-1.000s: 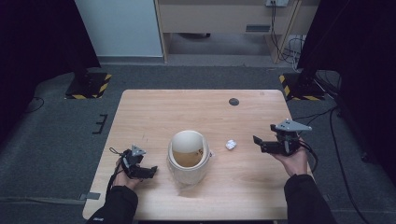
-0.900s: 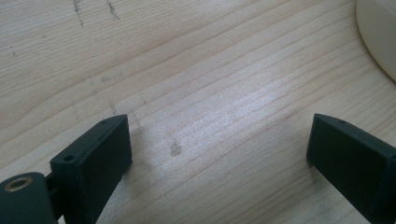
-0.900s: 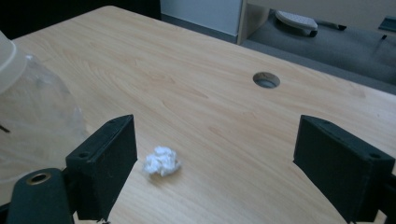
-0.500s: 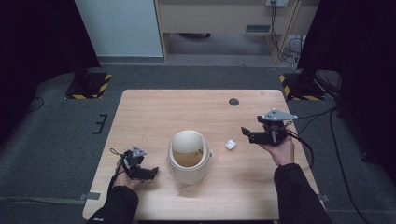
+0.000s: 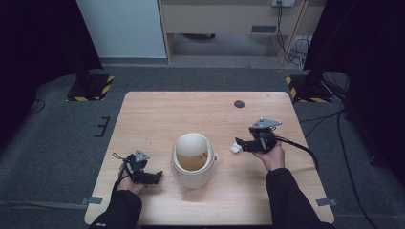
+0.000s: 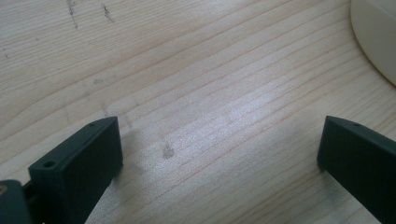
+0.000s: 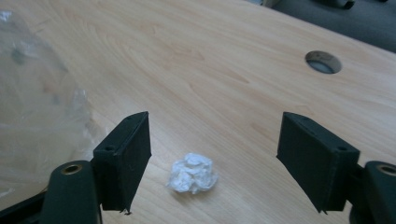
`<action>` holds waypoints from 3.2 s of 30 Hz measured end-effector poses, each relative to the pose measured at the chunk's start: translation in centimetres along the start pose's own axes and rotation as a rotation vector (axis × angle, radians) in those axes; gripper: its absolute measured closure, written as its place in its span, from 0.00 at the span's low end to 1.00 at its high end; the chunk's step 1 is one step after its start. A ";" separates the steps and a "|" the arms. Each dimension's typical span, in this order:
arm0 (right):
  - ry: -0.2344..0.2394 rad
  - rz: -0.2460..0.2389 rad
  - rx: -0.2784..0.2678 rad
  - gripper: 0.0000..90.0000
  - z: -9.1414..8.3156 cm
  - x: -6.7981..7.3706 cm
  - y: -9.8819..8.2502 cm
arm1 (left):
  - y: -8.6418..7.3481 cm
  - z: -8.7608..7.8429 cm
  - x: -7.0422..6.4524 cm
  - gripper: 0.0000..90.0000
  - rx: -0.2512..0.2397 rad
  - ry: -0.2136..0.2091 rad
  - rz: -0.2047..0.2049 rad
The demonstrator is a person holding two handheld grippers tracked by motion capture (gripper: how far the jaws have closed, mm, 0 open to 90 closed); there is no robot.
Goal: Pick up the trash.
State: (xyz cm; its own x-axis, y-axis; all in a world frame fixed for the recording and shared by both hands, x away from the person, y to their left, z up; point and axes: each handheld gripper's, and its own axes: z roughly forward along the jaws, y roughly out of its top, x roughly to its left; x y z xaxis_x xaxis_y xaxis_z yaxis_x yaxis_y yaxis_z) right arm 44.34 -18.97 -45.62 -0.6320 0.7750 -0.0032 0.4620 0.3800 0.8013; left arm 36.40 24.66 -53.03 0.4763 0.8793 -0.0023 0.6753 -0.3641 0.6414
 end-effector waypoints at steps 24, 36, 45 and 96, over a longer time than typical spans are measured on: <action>-0.027 -0.003 0.147 0.36 4.7 2.0 -2.5 | 0.0 0.0 0.0 0.00 -0.001 0.004 -0.004; -0.038 -0.002 0.197 0.48 5.8 2.1 -3.0 | 0.0 0.0 0.0 0.00 -0.001 0.004 -0.004; -0.029 -0.008 0.214 0.63 6.0 2.0 -2.9 | 0.0 0.0 0.0 0.00 -0.001 0.004 -0.004; 0.135 0.060 -0.116 0.76 -6.4 0.6 -0.5 | -0.2 0.0 -0.1 0.00 -0.019 0.007 -0.008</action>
State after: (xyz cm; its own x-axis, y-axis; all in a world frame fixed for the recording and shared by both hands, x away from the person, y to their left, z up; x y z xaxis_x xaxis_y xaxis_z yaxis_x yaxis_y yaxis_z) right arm 39.74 -21.99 -42.22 -0.6869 0.7166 0.1210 0.4318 0.2686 0.8611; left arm 36.24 24.65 -53.17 0.4667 0.8844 -0.0024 0.6686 -0.3510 0.6556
